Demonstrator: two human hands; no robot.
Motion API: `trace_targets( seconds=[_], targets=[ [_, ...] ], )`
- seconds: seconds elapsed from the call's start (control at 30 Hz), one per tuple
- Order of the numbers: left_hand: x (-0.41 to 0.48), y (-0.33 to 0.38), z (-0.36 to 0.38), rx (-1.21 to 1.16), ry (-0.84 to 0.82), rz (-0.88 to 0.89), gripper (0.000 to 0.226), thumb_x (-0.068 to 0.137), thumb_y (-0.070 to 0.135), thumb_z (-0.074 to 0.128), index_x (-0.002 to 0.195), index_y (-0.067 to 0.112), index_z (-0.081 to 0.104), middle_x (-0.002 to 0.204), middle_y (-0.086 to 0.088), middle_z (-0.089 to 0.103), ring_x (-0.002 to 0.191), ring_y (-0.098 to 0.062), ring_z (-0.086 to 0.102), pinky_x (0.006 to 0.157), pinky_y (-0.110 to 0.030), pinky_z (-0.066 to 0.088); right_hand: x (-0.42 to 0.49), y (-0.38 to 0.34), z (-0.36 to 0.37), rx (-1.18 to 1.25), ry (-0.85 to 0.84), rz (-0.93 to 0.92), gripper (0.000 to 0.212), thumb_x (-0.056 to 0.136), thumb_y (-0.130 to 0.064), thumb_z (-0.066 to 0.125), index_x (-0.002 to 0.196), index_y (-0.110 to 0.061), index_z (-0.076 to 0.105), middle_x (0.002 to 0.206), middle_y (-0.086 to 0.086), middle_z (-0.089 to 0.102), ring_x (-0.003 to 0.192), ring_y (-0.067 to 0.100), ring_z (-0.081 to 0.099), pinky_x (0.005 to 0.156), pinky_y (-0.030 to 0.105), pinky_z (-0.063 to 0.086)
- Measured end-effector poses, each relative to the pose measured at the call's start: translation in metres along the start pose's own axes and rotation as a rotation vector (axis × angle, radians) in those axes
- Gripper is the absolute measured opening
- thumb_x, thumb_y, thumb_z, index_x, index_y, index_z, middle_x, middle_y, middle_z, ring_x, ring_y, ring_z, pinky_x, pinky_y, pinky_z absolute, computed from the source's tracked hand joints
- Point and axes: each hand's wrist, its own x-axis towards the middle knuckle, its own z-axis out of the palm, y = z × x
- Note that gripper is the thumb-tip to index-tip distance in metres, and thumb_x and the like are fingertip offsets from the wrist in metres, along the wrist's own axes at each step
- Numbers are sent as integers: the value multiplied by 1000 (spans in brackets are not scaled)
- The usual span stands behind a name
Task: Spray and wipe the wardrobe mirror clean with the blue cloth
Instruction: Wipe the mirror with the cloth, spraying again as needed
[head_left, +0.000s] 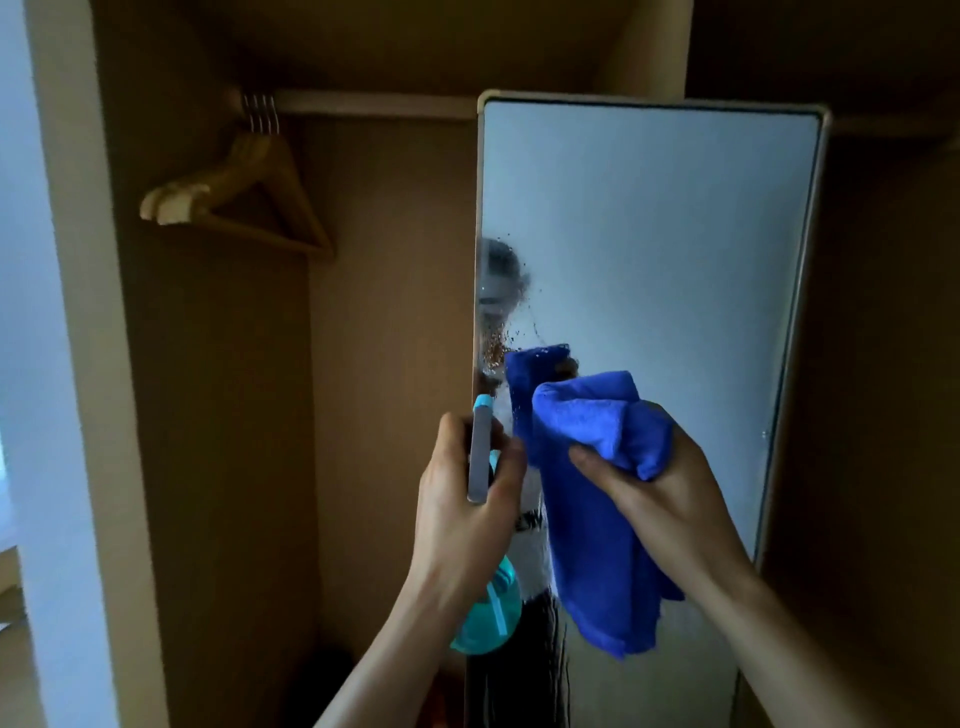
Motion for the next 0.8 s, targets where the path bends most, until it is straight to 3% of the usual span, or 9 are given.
trace_targets(
  seconds=[0.2, 0.3, 0.43, 0.57, 0.73, 0.8],
  targets=[
    [40, 34, -7, 86, 27, 84, 14, 97, 28, 66, 97, 17, 56, 83, 12, 60, 71, 2, 58, 58, -12, 43, 34, -39, -8, -123, 21, -140, 45, 82, -27, 76, 115, -39, 48, 97, -27, 63, 86, -1, 62, 77, 35, 54],
    [62, 50, -9, 99, 36, 109, 18, 96, 33, 66, 101, 17, 58, 91, 7, 64, 81, -6, 60, 66, -25, 48, 53, -59, -14, -187, 42, -196, 48, 81, -26, 75, 112, -43, 43, 93, -27, 63, 85, -5, 59, 72, 28, 51],
    [89, 66, -10, 58, 41, 121, 16, 96, 33, 67, 99, 20, 59, 91, 3, 67, 80, -12, 63, 70, -36, 53, 80, -85, -21, -261, 40, -283, 49, 80, -27, 75, 119, -41, 49, 98, -20, 67, 86, 0, 62, 76, 34, 54],
    [112, 75, -10, 38, 68, 144, 17, 96, 34, 68, 96, 20, 59, 81, 6, 66, 72, -5, 62, 57, -19, 49, 105, -104, -23, -331, -1, -397, 40, 82, -31, 72, 115, -43, 53, 96, -18, 68, 89, 3, 64, 78, 33, 54],
    [135, 84, -9, 54, 61, 139, 22, 94, 37, 70, 95, 18, 59, 77, 6, 63, 67, 1, 59, 59, -20, 44, 128, -127, -23, -446, -7, -541, 41, 86, -36, 66, 100, -66, 41, 89, -26, 63, 84, 0, 61, 70, 21, 49],
    [144, 90, -9, 39, 61, 147, 23, 93, 35, 71, 94, 16, 58, 75, 6, 60, 62, 2, 56, 57, -18, 42, 137, -136, -22, -511, 8, -572, 36, 87, -33, 63, 101, -59, 41, 86, -22, 60, 82, 0, 59, 68, 18, 46]
  ],
)
